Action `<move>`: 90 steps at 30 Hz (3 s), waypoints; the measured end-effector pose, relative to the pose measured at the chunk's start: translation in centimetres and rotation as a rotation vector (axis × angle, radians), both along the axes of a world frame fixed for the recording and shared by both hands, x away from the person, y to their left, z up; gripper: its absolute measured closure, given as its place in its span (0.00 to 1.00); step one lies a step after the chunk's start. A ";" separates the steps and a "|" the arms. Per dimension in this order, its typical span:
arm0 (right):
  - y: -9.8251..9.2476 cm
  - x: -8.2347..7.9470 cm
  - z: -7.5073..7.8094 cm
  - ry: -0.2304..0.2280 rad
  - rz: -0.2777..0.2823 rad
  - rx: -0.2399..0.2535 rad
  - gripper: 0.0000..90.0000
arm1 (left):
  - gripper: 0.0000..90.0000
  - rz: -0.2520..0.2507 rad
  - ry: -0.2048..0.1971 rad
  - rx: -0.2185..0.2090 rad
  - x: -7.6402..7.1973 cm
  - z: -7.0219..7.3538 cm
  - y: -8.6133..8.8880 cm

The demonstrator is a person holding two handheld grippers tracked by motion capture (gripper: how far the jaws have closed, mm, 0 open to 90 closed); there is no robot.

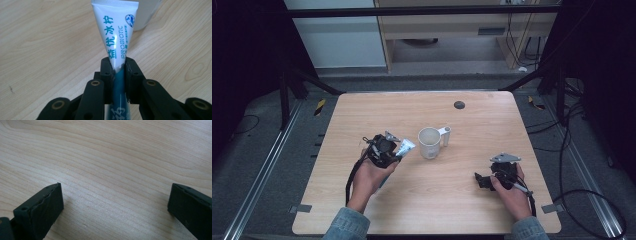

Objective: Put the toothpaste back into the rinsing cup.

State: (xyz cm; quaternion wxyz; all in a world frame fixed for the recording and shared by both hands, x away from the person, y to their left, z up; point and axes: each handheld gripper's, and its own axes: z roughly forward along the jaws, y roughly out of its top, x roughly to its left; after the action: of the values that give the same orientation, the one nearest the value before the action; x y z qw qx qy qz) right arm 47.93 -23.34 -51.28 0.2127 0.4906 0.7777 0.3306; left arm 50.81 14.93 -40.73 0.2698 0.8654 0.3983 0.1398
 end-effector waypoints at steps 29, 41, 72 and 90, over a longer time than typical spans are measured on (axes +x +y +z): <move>0.0 0.0 0.0 0.000 0.000 -0.001 0.00 | 0.87 -0.052 -0.084 -0.007 1.1 5.1 -3.8; 0.0 0.0 0.0 0.000 0.000 0.000 0.00 | 0.87 -0.073 -0.112 -0.002 1.7 7.5 -5.2; 0.0 0.0 0.0 0.001 0.001 -0.003 0.00 | 0.87 -0.068 -0.231 -0.070 1.4 10.3 -8.5; 0.0 0.0 0.0 0.002 0.000 -0.001 0.00 | 0.87 -0.106 -0.271 -0.091 1.3 11.7 -10.8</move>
State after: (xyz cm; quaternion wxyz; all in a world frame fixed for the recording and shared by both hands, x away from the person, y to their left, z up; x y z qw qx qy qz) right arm 47.92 -23.34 -51.28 0.2121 0.4908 0.7781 0.3296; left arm 52.10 4.11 -29.04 0.3673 0.8453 0.3178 0.2226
